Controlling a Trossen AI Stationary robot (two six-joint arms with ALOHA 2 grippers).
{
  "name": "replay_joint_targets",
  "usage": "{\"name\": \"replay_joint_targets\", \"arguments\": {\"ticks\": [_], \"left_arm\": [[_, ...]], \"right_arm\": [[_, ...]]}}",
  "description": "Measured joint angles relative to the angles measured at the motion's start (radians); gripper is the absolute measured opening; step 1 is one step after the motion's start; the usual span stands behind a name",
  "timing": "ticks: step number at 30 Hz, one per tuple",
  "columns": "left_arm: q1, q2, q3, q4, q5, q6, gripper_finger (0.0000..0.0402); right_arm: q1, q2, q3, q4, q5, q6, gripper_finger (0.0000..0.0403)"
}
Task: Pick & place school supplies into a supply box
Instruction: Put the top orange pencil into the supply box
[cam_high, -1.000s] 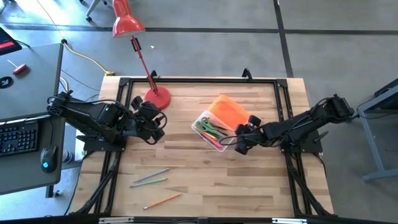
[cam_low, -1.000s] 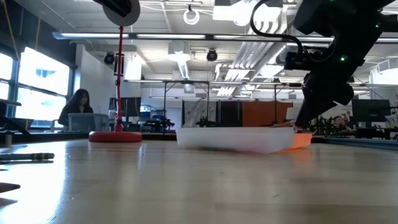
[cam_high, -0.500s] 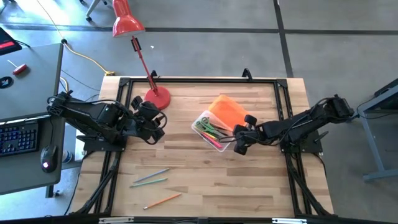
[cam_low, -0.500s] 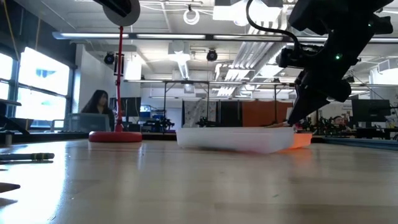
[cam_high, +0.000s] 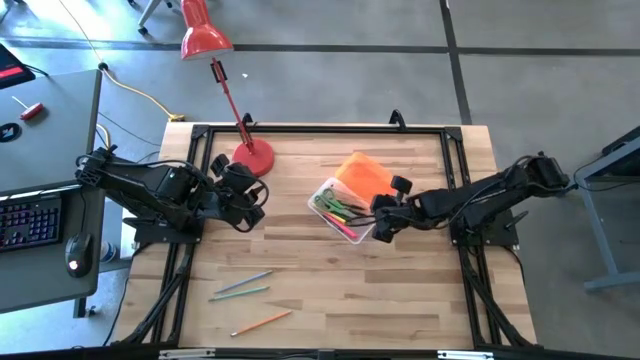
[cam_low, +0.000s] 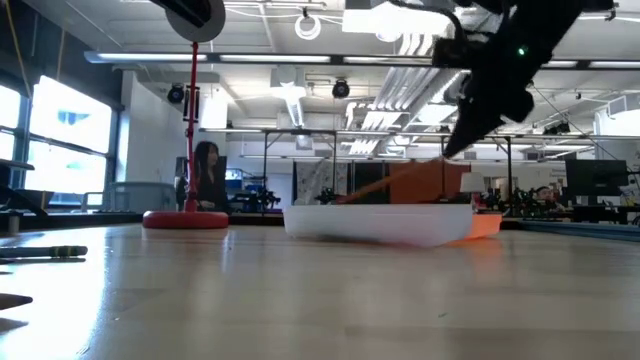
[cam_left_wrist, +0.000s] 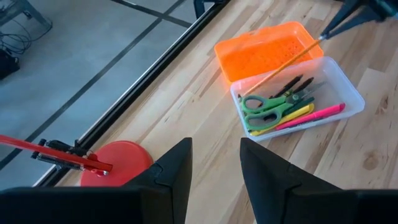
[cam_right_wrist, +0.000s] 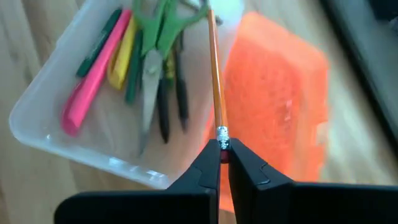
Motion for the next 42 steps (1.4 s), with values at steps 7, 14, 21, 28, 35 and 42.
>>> {"name": "replay_joint_targets", "arguments": {"ticks": [7,14,21,28,35,42], "left_arm": [[0.0,0.0,0.0,0.0,-0.002,0.0,0.0166],[0.0,0.0,0.0,0.0,-0.002,0.0,0.0166],[0.0,0.0,0.0,0.001,-0.002,0.0,0.0166],[0.0,0.0,0.0,0.008,-0.007,-0.001,0.0166],[0.0,0.0,0.0,0.008,-0.008,0.0,0.0166],[0.0,0.0,0.0,0.008,-0.01,0.0,0.0166]], "right_arm": [[0.0,0.0,-0.002,0.102,-0.029,-0.01,0.0001],[-0.001,0.0,-0.111,0.253,-0.119,-0.025,0.0001],[-0.001,0.0,-0.189,0.456,-0.146,-0.082,0.0],[-0.03,0.0,-0.202,0.502,-0.131,-0.134,0.0001],[-0.096,0.0,-0.202,0.502,-0.176,-0.136,0.0034],[-0.125,0.0,-0.202,0.497,-0.206,-0.141,0.0083]]}}
